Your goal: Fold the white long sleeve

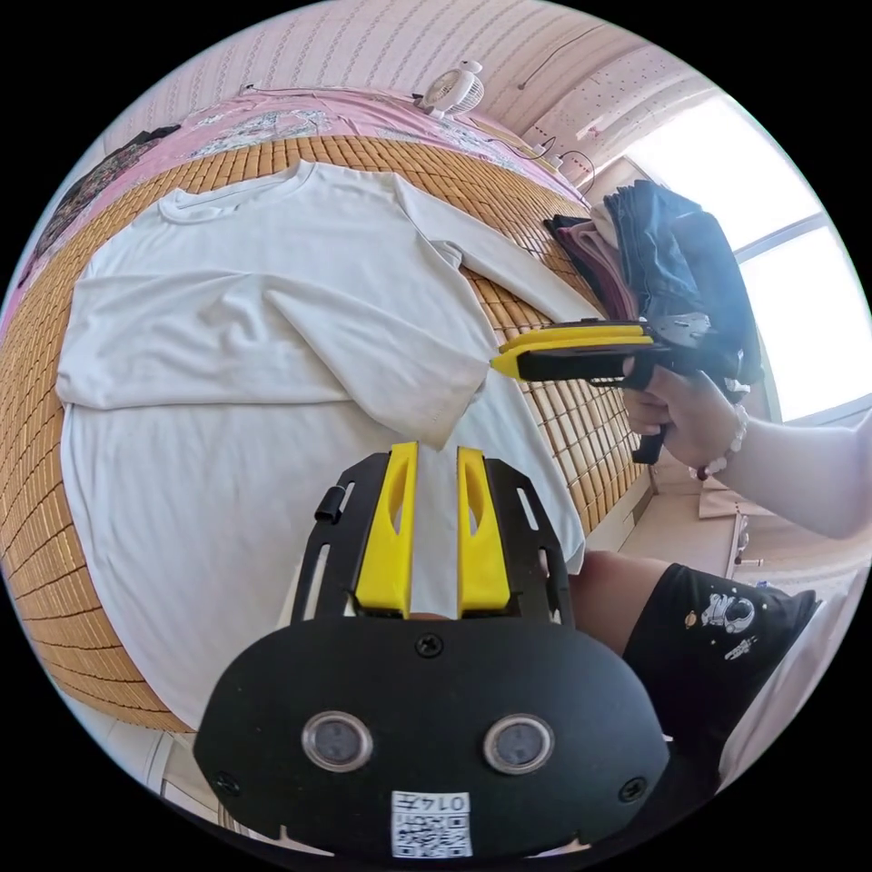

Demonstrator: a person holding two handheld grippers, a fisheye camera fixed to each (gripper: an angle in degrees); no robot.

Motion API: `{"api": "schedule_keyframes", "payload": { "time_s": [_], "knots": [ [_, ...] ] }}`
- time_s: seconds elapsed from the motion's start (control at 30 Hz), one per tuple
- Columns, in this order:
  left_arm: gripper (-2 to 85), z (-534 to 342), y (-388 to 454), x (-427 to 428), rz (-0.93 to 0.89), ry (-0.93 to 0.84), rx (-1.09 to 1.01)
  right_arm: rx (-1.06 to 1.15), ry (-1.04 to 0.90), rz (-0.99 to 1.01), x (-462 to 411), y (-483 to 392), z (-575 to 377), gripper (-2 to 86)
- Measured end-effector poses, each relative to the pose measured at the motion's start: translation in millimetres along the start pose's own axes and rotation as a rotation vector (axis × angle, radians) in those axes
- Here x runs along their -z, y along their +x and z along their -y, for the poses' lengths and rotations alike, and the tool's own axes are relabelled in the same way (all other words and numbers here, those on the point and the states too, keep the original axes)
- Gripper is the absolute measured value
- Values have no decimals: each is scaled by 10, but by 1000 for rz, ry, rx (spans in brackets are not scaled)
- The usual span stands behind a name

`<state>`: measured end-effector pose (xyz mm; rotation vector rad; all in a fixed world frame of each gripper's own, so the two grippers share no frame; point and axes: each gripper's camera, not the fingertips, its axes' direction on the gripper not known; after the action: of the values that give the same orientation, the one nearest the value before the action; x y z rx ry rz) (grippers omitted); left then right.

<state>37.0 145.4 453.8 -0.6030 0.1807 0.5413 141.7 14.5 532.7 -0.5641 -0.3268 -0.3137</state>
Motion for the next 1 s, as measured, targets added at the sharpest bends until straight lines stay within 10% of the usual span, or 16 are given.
{"api": "schedule_keyframes", "payload": {
  "time_s": [1.0],
  "knots": [
    [76, 535, 408, -7, -32, 12, -39, -339, 62, 159, 551, 966, -149, 1]
  ]
}}
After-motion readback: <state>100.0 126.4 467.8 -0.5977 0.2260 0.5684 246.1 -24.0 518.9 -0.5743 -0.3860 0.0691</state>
